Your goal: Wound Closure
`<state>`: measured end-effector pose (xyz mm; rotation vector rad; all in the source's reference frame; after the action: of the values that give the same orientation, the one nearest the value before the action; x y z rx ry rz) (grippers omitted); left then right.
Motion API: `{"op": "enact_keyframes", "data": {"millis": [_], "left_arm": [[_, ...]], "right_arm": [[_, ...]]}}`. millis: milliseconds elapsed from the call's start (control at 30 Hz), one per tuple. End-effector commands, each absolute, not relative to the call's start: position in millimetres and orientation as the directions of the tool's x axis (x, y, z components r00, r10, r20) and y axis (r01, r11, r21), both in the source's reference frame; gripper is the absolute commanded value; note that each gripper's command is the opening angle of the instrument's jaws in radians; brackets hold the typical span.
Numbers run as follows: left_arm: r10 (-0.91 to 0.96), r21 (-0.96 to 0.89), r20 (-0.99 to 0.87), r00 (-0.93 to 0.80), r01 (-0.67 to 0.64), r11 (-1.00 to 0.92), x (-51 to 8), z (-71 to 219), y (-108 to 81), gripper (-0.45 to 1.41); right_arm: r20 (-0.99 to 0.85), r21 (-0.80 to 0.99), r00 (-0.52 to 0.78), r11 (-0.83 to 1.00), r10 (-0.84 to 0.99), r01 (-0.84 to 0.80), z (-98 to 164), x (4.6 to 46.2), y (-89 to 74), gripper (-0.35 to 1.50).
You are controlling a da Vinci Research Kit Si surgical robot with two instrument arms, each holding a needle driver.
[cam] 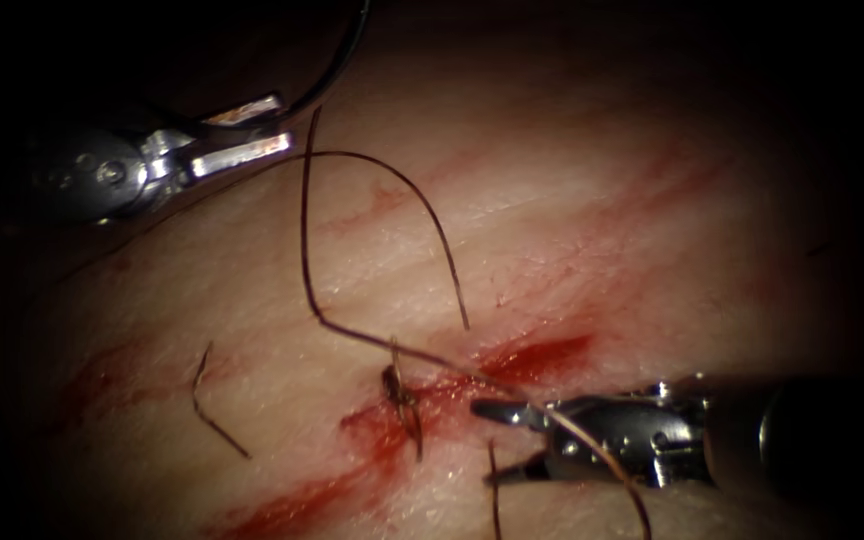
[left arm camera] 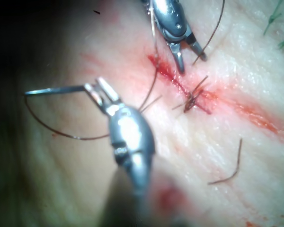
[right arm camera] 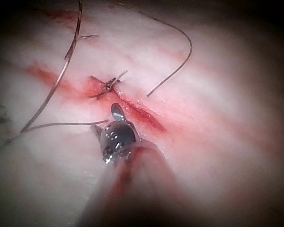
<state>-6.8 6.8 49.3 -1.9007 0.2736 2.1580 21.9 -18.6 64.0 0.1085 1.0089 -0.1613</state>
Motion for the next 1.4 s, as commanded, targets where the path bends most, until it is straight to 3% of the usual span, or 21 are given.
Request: {"op": "enact_keyframes", "data": {"millis": [33,67,100,133,167,667,1100,1400], "left_arm": [[0.064,-0.026,-0.991,-0.115,-0.309,-0.951,-7.3,50.0,6.7,-0.45],[0.064,-0.026,-0.991,-0.115,-0.309,-0.951,-7.2,50.0,6.7,-0.45],[0.064,-0.026,-0.991,-0.115,-0.309,-0.951,-7.2,50.0,6.7,-0.45],[0.064,-0.026,-0.991,-0.115,-0.309,-0.951,-7.2,50.0,6.8,-0.45],[0.064,-0.026,-0.991,-0.115,-0.309,-0.951,-7.2,50.0,6.8,-0.45],[0.064,-0.026,-0.991,-0.115,-0.309,-0.951,-7.2,50.0,6.8,-0.45],[0.064,-0.025,-0.991,-0.116,-0.31,-0.95,-7.3,50.0,6.8,-0.45],[0.064,-0.025,-0.991,-0.116,-0.31,-0.95,-7.3,50.0,6.7,-0.45]], "right_arm": [[-0.851,0.02,0.52,0.983,-0.079,0.182,64.4,22.9,-19.0,1.08],[-0.851,0.021,0.52,0.983,-0.078,0.182,64.3,22.9,-18.9,0.94],[-0.851,0.021,0.52,0.983,-0.078,0.182,64.3,22.9,-18.9,0.94],[-0.856,0.024,0.512,0.982,-0.077,0.187,64.2,22.9,-18.9,0.66],[-0.858,0.042,0.509,0.976,-0.073,0.212,63.7,22.8,-18.8,-0.35],[-0.84,0.095,0.541,0.968,-0.046,0.231,59.9,20.8,-19.7,-0.35],[-0.803,0.203,0.595,0.953,0.031,0.225,46.8,12.0,-25.4,-0.35],[-0.798,0.216,0.601,0.951,0.04,0.222,43.8,12.1,-25.8,-0.35]]}}
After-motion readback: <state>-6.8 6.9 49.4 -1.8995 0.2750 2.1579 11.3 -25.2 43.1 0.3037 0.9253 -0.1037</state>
